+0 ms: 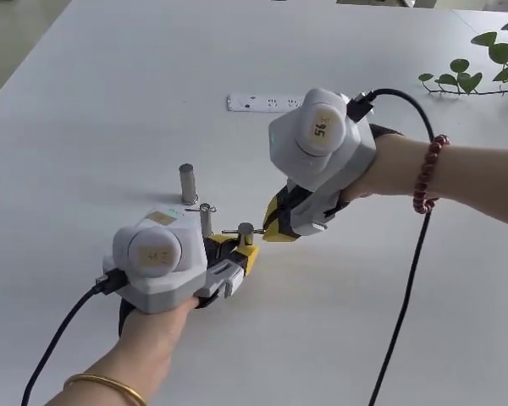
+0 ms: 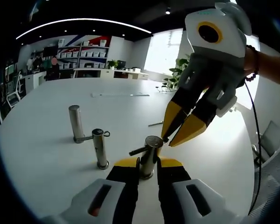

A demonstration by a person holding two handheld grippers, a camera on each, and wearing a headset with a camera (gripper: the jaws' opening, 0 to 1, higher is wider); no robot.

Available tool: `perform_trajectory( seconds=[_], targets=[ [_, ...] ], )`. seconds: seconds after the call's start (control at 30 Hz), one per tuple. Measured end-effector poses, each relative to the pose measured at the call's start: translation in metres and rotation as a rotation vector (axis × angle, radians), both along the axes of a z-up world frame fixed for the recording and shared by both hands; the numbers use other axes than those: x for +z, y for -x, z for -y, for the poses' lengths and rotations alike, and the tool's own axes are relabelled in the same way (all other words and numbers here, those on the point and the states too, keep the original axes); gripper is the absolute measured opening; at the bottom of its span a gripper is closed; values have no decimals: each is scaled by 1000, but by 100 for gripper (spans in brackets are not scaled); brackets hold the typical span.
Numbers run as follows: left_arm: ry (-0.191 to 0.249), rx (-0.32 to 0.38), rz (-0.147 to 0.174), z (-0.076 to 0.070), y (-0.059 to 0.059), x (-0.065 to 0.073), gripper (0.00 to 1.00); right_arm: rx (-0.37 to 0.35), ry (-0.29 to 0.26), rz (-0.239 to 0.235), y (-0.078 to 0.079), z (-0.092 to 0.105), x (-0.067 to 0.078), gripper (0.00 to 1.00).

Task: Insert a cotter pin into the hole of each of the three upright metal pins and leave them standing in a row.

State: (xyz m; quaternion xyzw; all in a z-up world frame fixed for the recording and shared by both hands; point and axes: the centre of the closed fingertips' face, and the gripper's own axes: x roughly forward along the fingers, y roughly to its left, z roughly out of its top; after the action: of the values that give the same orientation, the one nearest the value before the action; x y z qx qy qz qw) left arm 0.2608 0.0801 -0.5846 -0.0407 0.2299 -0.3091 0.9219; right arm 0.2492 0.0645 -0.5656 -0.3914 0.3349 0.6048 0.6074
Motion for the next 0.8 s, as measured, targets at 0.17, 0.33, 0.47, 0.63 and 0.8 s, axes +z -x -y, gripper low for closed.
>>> perform_trajectory(
  seconds=[0.17,0.33,0.47,0.63,0.8],
  targets=[
    [5,5,-6,0,1,0,13,4,-5,3,-2,-3,-1,0],
    [5,5,-8,0,1,0,13,3,-5,5,-3,-5,-1,0],
    [5,6,-9,0,1,0,13,4,-7,4,-4,-7,-1,0],
    [2,5,-10,-1,1,-1,13,-3,-9,1,-4,-7,-1,0],
    [-3,4,-9,-1,1,-1,13,-6,-11,2,-4,-8,-1,0]
  ],
)
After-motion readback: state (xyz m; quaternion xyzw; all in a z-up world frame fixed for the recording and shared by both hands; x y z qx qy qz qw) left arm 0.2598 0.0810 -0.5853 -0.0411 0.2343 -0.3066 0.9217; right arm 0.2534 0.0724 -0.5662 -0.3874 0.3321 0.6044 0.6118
